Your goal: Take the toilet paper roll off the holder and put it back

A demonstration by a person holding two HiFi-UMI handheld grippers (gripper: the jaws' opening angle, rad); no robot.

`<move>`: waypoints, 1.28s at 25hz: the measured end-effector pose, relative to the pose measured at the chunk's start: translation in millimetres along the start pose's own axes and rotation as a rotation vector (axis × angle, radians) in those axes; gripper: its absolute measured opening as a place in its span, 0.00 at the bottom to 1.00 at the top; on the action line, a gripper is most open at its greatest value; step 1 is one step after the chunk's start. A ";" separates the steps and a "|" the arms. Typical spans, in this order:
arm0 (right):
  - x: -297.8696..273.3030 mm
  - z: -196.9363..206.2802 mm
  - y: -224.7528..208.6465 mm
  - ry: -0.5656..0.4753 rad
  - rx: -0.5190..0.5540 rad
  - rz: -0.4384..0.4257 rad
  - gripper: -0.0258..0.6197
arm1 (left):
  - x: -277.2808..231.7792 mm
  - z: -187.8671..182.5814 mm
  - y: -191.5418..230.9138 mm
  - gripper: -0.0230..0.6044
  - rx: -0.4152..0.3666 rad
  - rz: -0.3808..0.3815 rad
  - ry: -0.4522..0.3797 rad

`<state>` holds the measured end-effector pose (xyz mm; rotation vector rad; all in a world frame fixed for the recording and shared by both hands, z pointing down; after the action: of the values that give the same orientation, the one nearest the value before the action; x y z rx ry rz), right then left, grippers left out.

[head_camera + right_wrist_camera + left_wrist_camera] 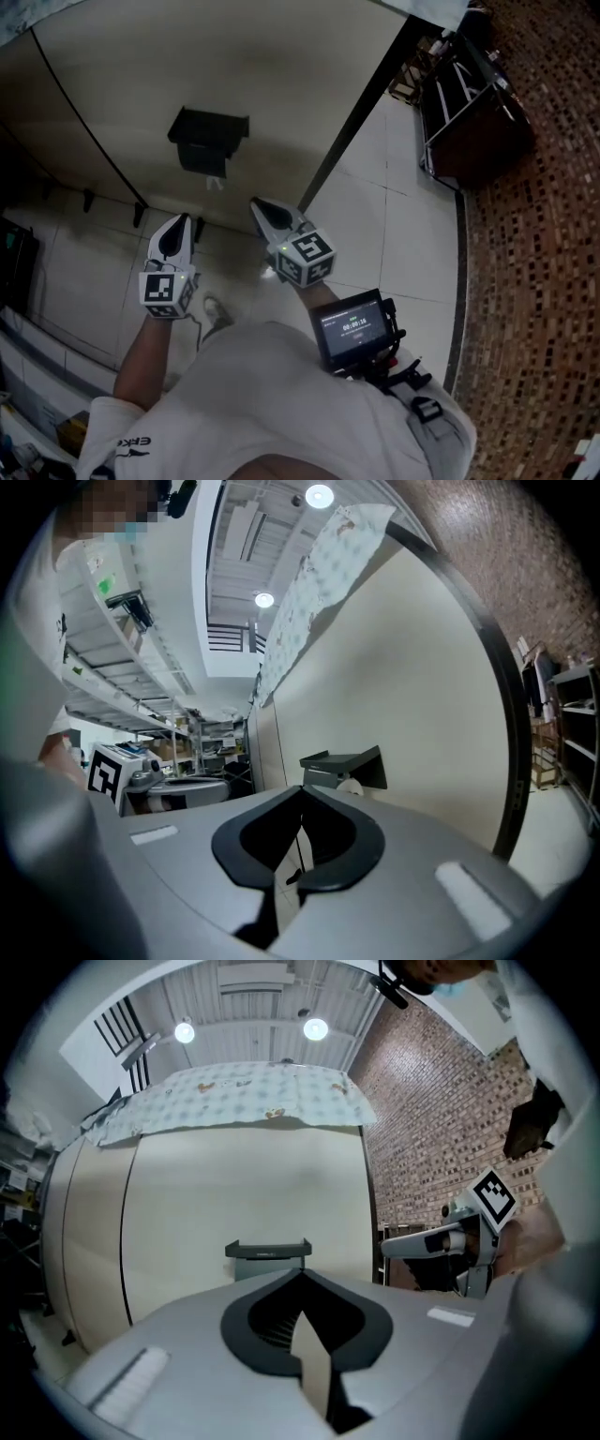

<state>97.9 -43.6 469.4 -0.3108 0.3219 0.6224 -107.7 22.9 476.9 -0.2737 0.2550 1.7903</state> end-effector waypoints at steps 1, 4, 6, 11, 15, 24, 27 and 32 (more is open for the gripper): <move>14.0 2.4 1.9 -0.004 0.011 -0.006 0.06 | 8.3 -0.7 -14.4 0.04 0.001 -0.005 -0.006; 49.9 10.3 9.4 -0.018 0.054 -0.028 0.06 | 33.1 1.1 -51.7 0.04 0.003 -0.028 -0.019; 69.5 14.7 15.5 -0.022 0.085 -0.041 0.06 | 47.9 5.0 -71.6 0.04 0.021 -0.039 -0.022; 116.2 24.8 30.7 -0.036 0.146 -0.069 0.06 | 82.2 10.9 -119.2 0.04 0.031 -0.062 -0.031; 141.5 38.0 45.5 -0.026 0.144 -0.110 0.06 | 108.9 16.1 -145.1 0.04 0.060 -0.094 -0.038; 167.0 45.1 76.1 -0.032 0.142 -0.125 0.06 | 144.3 20.9 -162.1 0.04 0.058 -0.126 -0.030; 172.3 36.2 83.4 -0.053 0.152 -0.095 0.06 | 147.2 15.8 -158.4 0.04 0.059 -0.115 -0.044; 167.3 42.3 88.4 -0.020 0.142 -0.051 0.06 | 154.0 10.9 -149.4 0.04 0.059 -0.095 -0.050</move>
<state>180.5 126.7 427.1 -0.1761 0.3363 0.5489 2.0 202.5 434.2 -0.1955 0.2547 1.6901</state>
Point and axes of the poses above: the fingertips, and each gripper's own axes: x backward along the fingers, y to its left, z out of its underside, the point moved 7 cm from there along x, backward along the fingers, and after that the axes turned 15 degrees about y, right-handed, at the moved point
